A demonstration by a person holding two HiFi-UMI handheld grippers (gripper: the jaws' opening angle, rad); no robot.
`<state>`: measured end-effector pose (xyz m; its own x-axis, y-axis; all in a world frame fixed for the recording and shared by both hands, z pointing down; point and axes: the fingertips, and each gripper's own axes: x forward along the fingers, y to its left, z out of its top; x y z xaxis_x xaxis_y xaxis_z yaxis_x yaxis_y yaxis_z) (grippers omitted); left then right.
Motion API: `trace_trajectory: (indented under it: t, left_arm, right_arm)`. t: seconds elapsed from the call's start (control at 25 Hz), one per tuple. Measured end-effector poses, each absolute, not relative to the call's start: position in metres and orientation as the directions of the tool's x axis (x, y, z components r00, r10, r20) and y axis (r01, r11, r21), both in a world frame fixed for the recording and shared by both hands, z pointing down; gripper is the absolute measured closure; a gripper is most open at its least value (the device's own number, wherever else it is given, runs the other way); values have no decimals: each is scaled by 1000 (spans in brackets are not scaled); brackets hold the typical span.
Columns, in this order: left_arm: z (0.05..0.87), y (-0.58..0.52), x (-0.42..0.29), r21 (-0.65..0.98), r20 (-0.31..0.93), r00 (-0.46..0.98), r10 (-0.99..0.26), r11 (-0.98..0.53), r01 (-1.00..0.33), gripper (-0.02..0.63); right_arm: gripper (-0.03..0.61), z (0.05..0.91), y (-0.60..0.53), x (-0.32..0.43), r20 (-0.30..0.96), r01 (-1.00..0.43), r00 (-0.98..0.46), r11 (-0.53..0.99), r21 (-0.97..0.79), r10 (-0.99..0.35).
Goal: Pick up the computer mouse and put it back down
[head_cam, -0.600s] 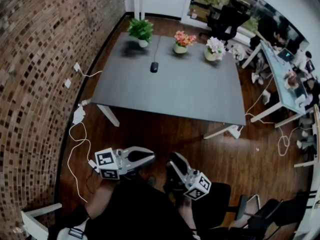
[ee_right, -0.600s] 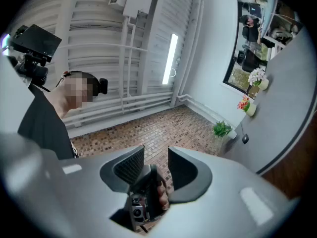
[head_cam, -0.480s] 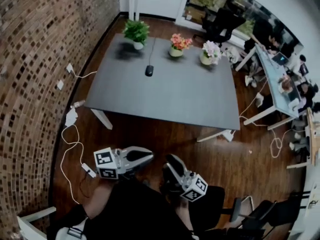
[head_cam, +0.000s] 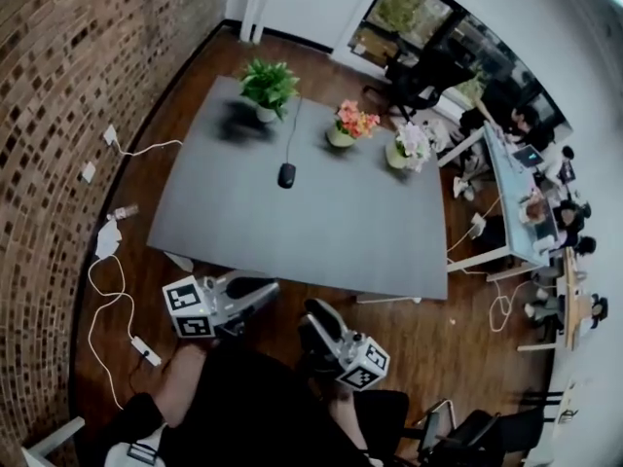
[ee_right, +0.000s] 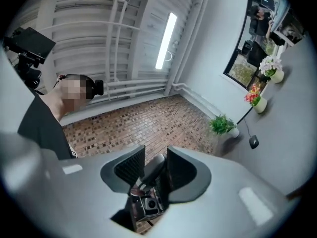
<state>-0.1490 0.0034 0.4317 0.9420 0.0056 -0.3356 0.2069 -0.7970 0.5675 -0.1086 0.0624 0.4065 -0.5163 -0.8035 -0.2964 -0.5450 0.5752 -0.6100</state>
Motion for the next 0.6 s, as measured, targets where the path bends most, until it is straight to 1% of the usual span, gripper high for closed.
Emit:
trace_trajectory:
  t: [0.16,0.28,0.44,0.6]
  left_arm:
    - [444,-53,-163,593,-339,940,-33,-784,186,611]
    - [448,-77,-160,612,-339,940,-43,-769,186,611]
    - [451,-100,-147,618,-320,947,-30,-764,184,611]
    - [461,-118,-132,630,-276,960,-52,-764,140,611]
  right_arm:
    - [443,424,25,-124,-229,-561,-525,536,-631,-820]
    - [443,432,10,-115,-194,-579,-504,496,-647,-842]
    - [443,436,-11,-93,-195,-590,-468,469,-657,-862]
    - [444,444,-36,-75,-219,-560,-480,489,-668,-849]
